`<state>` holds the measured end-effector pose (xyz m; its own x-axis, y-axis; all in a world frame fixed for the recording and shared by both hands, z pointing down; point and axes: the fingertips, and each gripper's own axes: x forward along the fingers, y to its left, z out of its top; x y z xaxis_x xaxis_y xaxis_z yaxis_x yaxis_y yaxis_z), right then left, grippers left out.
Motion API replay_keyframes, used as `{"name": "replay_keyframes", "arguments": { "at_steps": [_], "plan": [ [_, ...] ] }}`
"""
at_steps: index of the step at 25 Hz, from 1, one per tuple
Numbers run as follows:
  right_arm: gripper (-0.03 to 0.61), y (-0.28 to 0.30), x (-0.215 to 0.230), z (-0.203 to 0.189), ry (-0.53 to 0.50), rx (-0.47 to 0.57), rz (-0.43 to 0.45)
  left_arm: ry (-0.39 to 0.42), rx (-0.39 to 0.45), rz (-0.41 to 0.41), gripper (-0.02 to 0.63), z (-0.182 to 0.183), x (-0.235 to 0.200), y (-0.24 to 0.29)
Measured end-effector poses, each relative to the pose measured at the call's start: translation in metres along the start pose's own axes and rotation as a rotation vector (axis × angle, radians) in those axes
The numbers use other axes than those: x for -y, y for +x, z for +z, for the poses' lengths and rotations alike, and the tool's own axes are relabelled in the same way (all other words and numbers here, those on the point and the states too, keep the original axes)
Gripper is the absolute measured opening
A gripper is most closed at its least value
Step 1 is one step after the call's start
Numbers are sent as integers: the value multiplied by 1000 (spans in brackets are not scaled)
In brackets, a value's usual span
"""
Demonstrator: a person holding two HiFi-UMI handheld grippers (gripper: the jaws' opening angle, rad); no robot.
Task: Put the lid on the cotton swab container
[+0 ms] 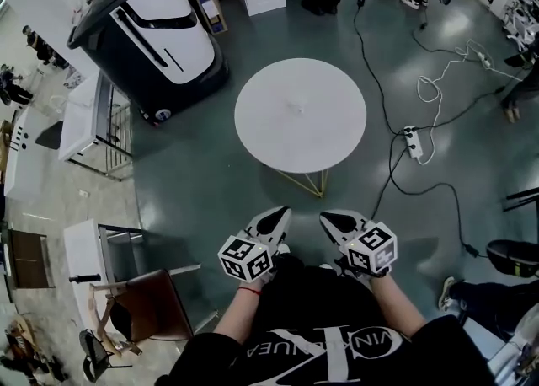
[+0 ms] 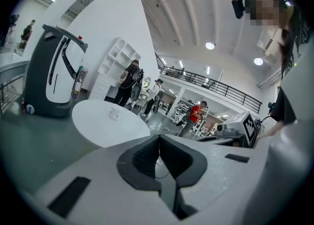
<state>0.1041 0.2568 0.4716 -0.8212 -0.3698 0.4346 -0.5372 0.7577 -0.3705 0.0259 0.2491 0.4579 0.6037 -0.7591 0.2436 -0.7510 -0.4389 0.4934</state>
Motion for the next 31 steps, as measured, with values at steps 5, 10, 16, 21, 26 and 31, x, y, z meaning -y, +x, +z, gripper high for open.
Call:
{"name": "replay_keyframes", "arguments": {
  "at_steps": [5,10,16,21,26,31],
  "plan": [
    [2,-18,-10,-10,-24,5,33,7,18,22,9,-13,22,-5],
    [2,-37,-19,-15,-24,12,51,6,15,38,9,-28,43,-10],
    [2,-58,-29,-38,-39,1,75,0,14,54,9,-51,65,-16],
    [2,-70,-32,-48,-42,-5,75,2,3,55,9,-65,79,-21],
    [2,-75,-34,-55,-41,-4,77,9,-2,66,9,-69,82,-26],
    [2,-86,-34,-52,-44,1,76,26,4,58,9,-62,94,-25]
  ]
}}
